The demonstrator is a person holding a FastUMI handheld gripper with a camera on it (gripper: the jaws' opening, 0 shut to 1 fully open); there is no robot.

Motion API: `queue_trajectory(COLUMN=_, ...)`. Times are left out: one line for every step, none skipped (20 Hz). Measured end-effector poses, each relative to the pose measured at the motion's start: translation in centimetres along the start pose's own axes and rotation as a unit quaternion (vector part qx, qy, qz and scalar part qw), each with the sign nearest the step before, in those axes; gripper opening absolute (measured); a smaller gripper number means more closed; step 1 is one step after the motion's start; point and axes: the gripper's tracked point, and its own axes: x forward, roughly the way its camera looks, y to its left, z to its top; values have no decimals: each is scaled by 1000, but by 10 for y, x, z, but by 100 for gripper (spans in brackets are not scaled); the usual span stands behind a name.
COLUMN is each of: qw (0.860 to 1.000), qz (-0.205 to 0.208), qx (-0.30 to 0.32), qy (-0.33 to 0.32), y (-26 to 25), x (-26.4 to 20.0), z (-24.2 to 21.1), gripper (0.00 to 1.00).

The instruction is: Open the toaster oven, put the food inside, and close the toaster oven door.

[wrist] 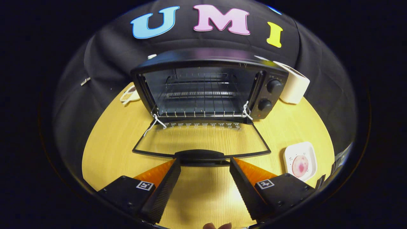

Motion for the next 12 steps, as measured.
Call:
queue_trajectory(qw=1000, qz=4, qx=-6, qy=9, y=-1, x=0, z=-8, gripper=100)
queue_trajectory(qw=1000, qz=10, qx=-11, qy=16, y=-1, x=0, z=-13, gripper=100)
queue_trajectory(qw=1000, qz=15, qx=-17, qy=21, y=-1, x=-1, z=-19, gripper=100)
queue_trajectory(qw=999, qz=22, qx=-23, qy=26, y=-2, x=-3, z=-23, gripper=100)
queue_trajectory(qw=999, qz=29, qx=-25, qy=30, y=-1, x=-5, z=-24, gripper=100)
queue_trajectory(qw=998, qz=41, qx=-23, qy=34, y=0, x=-7, z=-26, gripper=100)
queue_trajectory(qw=998, qz=54, qx=-17, qy=37, y=1, x=-12, z=-26, gripper=100)
queue_trajectory(qw=997, qz=70, qx=-8, qy=37, y=1, x=-19, z=-23, gripper=100)
queue_trajectory(qw=996, qz=84, qx=1, qy=36, y=-1, x=-27, z=-18, gripper=100)
queue_trajectory(qw=994, qz=99, qx=9, qy=38, y=-5, x=-35, z=-13, gripper=100)
queue_trajectory(qw=993, qz=108, qx=10, qy=39, y=-10, x=-43, z=-10, gripper=100)
queue_trajectory(qw=993, qz=116, qx=9, qy=36, y=-17, x=-50, z=-3, gripper=100)
